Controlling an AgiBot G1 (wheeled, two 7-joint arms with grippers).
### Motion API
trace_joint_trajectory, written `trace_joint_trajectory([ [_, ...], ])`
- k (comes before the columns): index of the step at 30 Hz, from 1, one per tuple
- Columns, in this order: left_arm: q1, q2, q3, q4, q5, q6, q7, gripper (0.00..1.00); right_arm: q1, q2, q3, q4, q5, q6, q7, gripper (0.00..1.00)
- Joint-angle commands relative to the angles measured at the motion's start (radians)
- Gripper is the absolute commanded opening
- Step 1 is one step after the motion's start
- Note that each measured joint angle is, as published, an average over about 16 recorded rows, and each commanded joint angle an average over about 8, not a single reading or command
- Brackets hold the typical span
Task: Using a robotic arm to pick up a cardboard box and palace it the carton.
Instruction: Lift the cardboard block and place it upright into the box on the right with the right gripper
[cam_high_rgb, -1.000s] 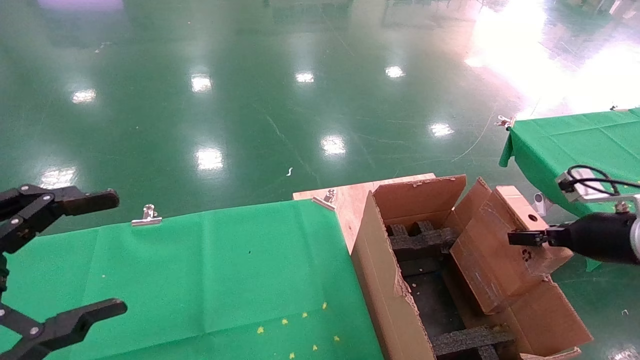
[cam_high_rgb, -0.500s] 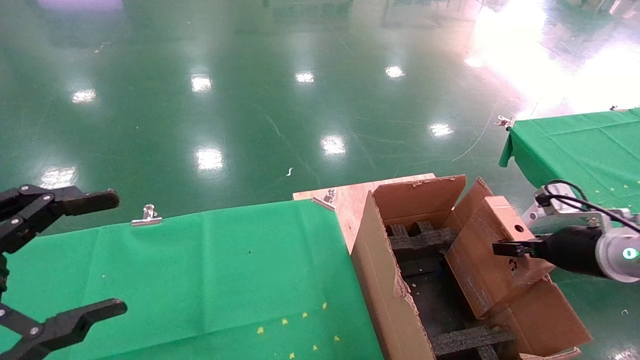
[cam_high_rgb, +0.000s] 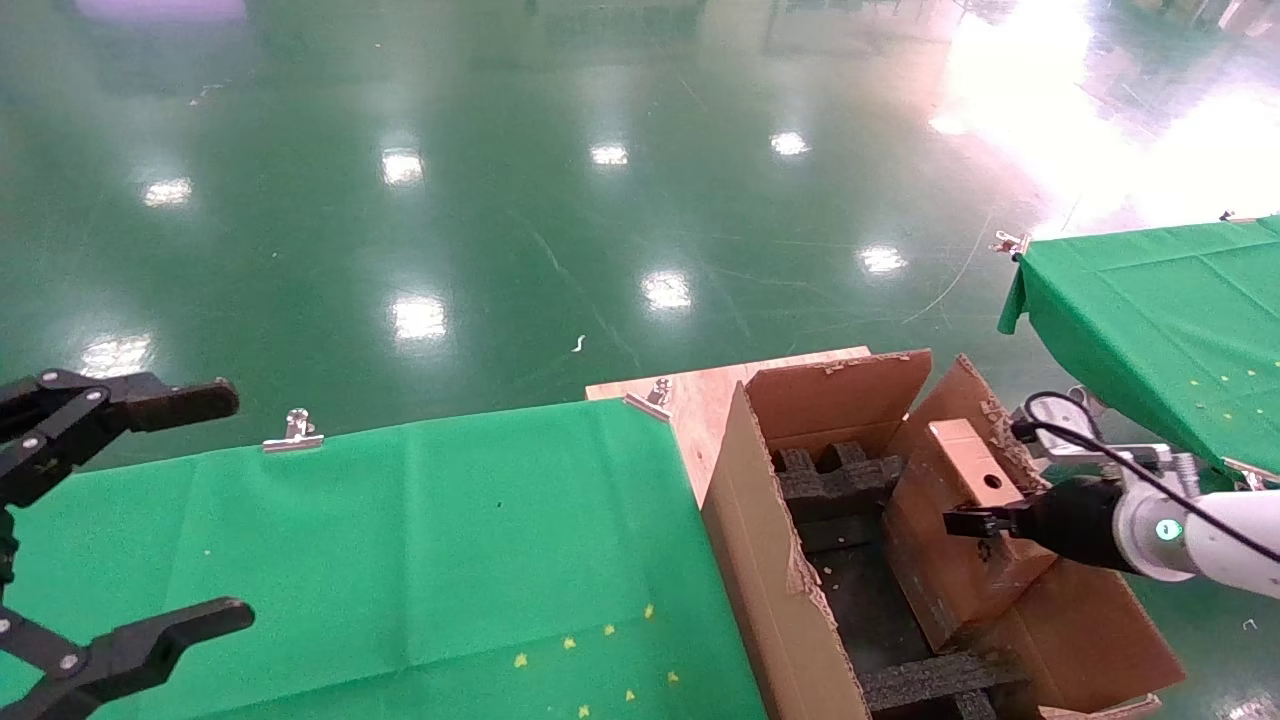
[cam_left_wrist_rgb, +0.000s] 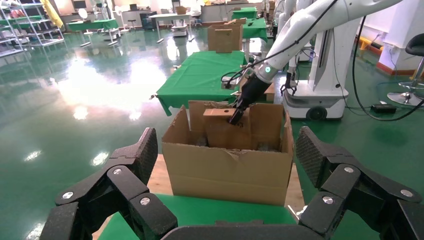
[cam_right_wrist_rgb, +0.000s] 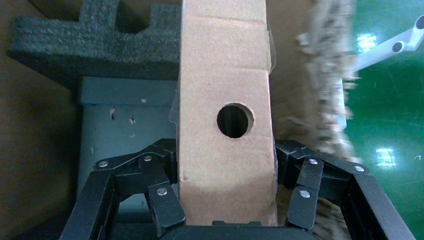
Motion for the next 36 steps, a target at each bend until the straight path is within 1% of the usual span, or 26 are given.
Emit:
trace_joint_trajectory([
  [1,0.0,0.0,0.0,0.0,0.0,0.0,0.0,1.0,-0.01,-0.018,-0.006,-0.015,-0.009,0.01,0.003,0.0],
  [7,0.0,0.0,0.0,0.0,0.0,0.0,0.0,1.0,-0.031,-0.071,-0.018,-0.083,-0.008,0.022,-0.004,0.0],
  [13,0.0,0.0,0.0,0.0,0.0,0.0,0.0,1.0,-0.043,-0.117,-0.026,-0.139,0.01,0.016,-0.03,0.0],
  [27,0.0,0.0,0.0,0.0,0.0,0.0,0.0,1.0,-0.071,-0.191,-0.039,-0.249,0.06,0.0,-0.101,0.0],
  [28,0.0,0.0,0.0,0.0,0.0,0.0,0.0,1.0,-0.072,-0.194,-0.039,-0.253,0.062,0.0,-0.104,0.01],
  [29,0.0,0.0,0.0,0.0,0.0,0.0,0.0,1.0,-0.074,-0.198,-0.039,-0.26,0.064,0.001,-0.108,0.07],
  [36,0.0,0.0,0.0,0.0,0.0,0.0,0.0,1.0,-0.08,-0.213,-0.041,-0.281,0.071,0.001,-0.126,0.93],
])
